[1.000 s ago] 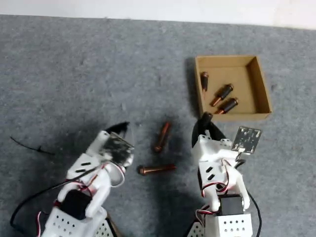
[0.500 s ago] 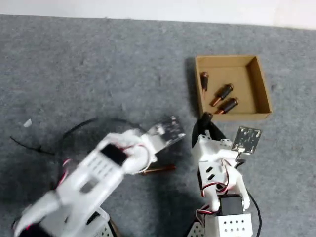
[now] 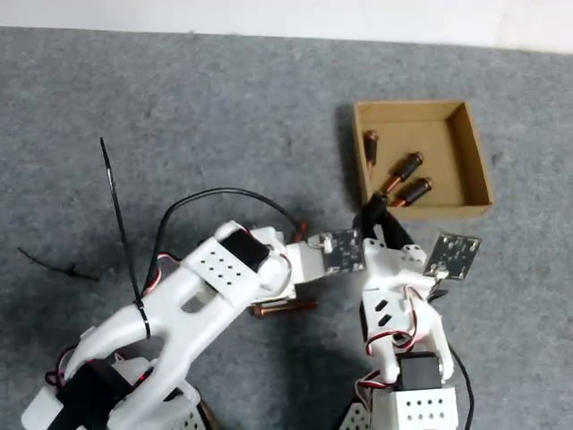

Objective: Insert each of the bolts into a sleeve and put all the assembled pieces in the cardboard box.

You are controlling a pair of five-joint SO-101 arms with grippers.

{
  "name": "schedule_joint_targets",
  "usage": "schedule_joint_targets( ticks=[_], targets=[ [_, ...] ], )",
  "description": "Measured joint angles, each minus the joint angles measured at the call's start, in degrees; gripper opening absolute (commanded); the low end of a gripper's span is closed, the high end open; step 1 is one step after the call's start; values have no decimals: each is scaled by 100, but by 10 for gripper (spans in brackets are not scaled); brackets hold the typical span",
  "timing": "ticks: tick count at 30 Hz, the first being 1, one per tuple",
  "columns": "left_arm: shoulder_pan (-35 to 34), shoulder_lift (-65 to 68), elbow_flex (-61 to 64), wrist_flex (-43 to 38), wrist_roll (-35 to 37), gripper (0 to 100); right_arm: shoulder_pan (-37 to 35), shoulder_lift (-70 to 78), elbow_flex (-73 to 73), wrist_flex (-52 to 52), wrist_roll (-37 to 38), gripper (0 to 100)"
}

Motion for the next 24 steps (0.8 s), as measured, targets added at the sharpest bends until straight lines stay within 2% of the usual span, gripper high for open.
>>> schedule_joint_targets(
  ticks=[7, 16, 24],
  targets=[
    [79, 18, 343, 18, -334, 115, 431, -9, 0, 0, 0, 5],
    [79, 35, 571, 9, -360, 115, 448, -9, 0, -88, 0, 5],
    [62, 35, 949, -563, -580, 115, 448, -9, 0, -97, 0, 5]
  ],
)
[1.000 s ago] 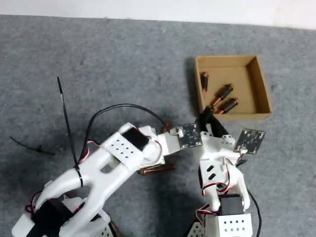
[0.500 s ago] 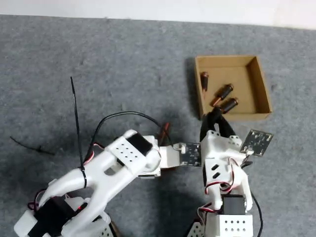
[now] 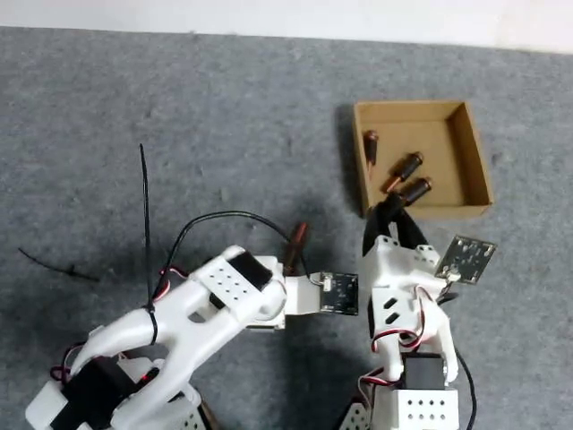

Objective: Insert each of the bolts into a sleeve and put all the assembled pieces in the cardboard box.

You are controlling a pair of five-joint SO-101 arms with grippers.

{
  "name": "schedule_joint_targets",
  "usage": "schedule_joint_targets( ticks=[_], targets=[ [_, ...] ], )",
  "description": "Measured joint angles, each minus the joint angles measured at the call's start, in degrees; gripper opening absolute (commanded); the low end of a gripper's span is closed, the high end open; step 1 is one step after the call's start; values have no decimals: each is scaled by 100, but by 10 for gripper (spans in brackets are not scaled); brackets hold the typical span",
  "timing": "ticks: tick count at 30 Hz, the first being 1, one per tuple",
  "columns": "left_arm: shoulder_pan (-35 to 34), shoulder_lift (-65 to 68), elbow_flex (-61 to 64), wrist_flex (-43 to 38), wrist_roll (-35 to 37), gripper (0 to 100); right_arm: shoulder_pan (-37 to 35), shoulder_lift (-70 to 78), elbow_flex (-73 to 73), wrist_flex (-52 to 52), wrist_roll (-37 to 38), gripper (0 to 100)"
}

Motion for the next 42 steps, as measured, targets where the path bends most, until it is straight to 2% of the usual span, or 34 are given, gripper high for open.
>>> schedule_joint_targets(
  ticks=[6, 22, 28, 33, 42],
  targets=[
    [-255, 0, 0, -97, 0, 115, 0, 0, 0, 0, 0, 5],
    [-255, 0, 211, -334, 0, 114, 0, 0, 0, 0, 0, 5],
    [-255, 0, 211, -352, -9, 2, 0, 0, 0, 0, 0, 5],
    [-255, 0, 211, -352, -255, 6, 0, 0, 0, 0, 0, 5],
    [-273, 0, 281, -387, -281, 6, 0, 0, 0, 0, 0, 5]
  ],
)
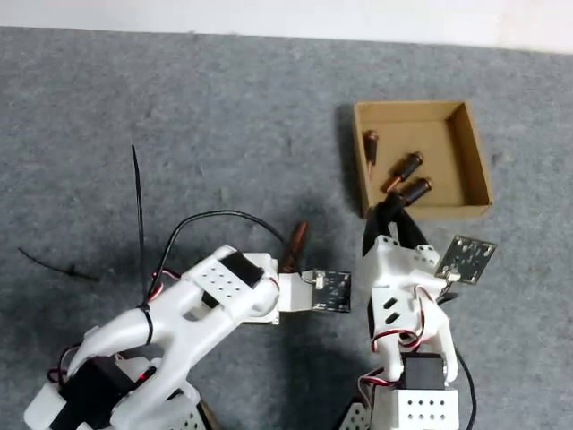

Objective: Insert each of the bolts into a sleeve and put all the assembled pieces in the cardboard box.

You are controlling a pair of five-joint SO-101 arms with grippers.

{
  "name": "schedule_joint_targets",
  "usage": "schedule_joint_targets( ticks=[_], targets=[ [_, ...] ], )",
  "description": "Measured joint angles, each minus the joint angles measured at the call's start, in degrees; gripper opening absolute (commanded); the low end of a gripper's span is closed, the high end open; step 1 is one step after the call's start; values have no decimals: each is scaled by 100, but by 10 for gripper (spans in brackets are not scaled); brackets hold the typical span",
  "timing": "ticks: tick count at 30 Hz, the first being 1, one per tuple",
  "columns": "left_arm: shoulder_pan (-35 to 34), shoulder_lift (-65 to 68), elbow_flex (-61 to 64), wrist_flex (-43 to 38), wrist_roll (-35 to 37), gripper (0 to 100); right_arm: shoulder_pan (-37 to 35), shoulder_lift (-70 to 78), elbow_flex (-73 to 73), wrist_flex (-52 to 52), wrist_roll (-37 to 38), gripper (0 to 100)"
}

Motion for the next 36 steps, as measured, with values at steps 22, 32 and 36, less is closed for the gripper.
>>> schedule_joint_targets(
  ticks=[22, 32, 36],
  targets=[
    [-1758, -255, -114, -1020, 2154, 6, 0, 0, 0, 0, 0, 6],
    [-2409, -1160, 114, -1196, 2462, 6, 0, 0, 0, 0, 0, 6],
    [-2866, -1169, 114, -1486, 2602, 6, 0, 0, 0, 0, 0, 6]
  ],
)
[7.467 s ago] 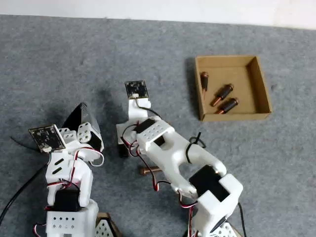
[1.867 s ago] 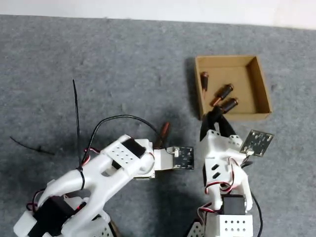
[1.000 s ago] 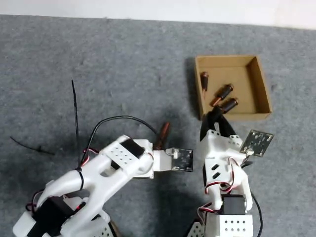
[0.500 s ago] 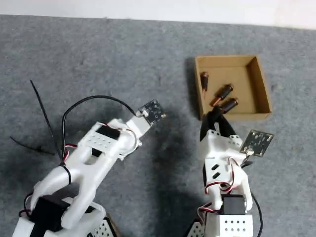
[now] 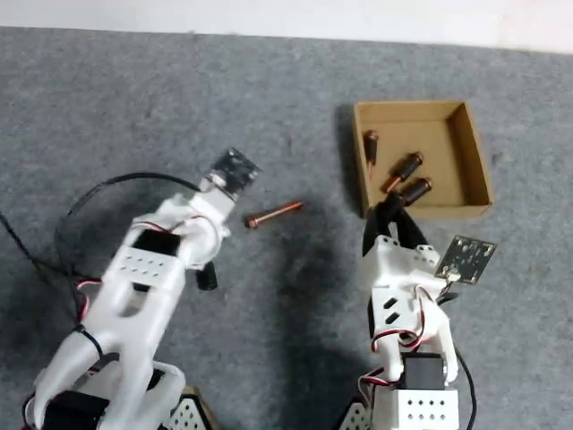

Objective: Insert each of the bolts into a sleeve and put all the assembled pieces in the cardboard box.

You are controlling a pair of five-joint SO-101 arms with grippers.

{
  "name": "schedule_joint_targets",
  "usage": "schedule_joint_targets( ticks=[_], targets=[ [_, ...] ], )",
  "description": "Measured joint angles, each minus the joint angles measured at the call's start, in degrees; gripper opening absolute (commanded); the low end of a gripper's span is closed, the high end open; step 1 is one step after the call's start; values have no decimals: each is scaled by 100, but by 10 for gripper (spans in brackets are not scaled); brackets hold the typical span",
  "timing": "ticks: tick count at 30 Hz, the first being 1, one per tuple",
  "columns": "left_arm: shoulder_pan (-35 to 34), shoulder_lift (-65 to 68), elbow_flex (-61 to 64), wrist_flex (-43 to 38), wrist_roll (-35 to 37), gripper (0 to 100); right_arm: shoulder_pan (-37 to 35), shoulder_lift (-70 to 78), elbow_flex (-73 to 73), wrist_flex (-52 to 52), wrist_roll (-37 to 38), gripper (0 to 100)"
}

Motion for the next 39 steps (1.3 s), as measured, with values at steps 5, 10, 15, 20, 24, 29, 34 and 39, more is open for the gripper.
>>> schedule_joint_targets(
  ticks=[5, 10, 15, 20, 24, 29, 34, 39],
  targets=[
    [-18, 440, -44, -53, -615, 6, 0, 0, 0, 0, 0, 6],
    [-193, 1741, -756, -35, -774, 6, 0, 0, 0, 0, 0, 6],
    [-176, 2822, -1688, 519, -809, 6, 0, 0, 0, 0, 0, 6],
    [-422, 3226, -2251, 695, -431, 6, 0, 0, 0, 0, 0, 6],
    [-791, 3288, -2426, 695, 62, 6, 0, 0, 0, 0, 0, 6],
    [-914, 3288, -2444, 695, 440, 6, 0, 0, 0, 0, 0, 6],
    [-1213, 3297, -2497, 695, 923, 7, 0, 0, 0, 0, 0, 6],
    [-1767, 3297, -2840, 695, 2215, 7, 0, 0, 0, 0, 18, 6]
  ],
)
